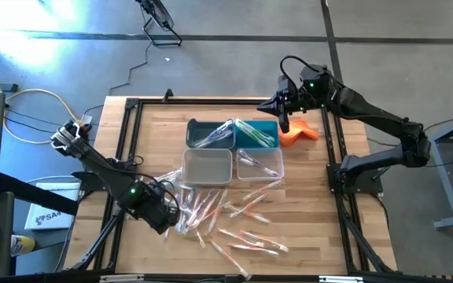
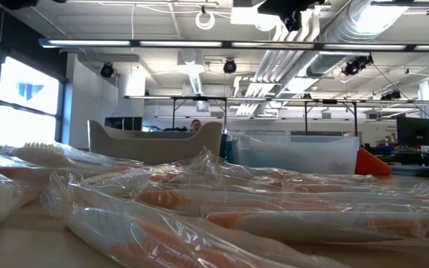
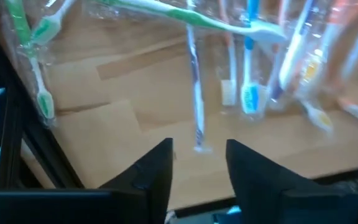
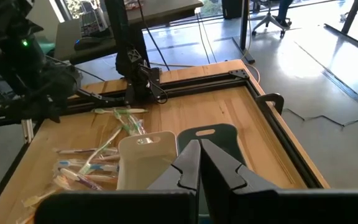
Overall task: Pick & Place Toothbrushes
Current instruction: Put the purple toothbrush into the transparent bin
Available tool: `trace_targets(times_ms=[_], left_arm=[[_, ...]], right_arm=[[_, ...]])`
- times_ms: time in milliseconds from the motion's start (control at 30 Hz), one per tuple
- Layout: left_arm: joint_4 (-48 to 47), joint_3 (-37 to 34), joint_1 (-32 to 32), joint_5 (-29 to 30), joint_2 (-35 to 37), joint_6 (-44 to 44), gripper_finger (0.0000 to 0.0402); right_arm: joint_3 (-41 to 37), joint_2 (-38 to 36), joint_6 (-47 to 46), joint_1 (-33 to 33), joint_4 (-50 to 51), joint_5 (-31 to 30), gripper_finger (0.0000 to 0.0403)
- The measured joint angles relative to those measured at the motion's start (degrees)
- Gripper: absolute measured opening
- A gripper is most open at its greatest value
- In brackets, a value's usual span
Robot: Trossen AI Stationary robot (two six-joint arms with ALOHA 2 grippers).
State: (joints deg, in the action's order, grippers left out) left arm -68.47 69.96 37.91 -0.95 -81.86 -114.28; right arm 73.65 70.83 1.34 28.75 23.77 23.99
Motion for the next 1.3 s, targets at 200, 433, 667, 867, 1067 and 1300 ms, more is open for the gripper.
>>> trace_targets(times_ms=[200,433,667,867,1067,1300], left_arm=[[4.2,-3.8,0.0,0.0,-1.0,0.1,0.0172],[15.9,-10.4,0.0,0.5,-1.0,0.0,0.0173],[24.3,-16.8,0.0,0.5,-1.0,-1.6,0.0173],[25.9,-19.2,0.0,0.5,-1.0,-2.5,0.0173],[26.2,-20.3,0.0,3.2,-1.1,-4.5,0.0173],[27.8,-20.6,0.0,3.0,-5.4,-4.5,0.0173]], right_arm=[[0.0,0.0,0.0,0.0,0.0,0.0,0.0005],[0.0,0.0,0.0,0.0,0.0,0.0,0.0005],[0.0,0.0,0.0,0.0,0.0,0.0,0.0005],[0.0,0.0,-0.1,0.0,0.0,0.0,0.0005],[0.0,0.0,-0.1,0.0,0.0,0.0,0.0005],[0.0,0.0,-0.1,0.0,0.0,0.0,0.0005]])
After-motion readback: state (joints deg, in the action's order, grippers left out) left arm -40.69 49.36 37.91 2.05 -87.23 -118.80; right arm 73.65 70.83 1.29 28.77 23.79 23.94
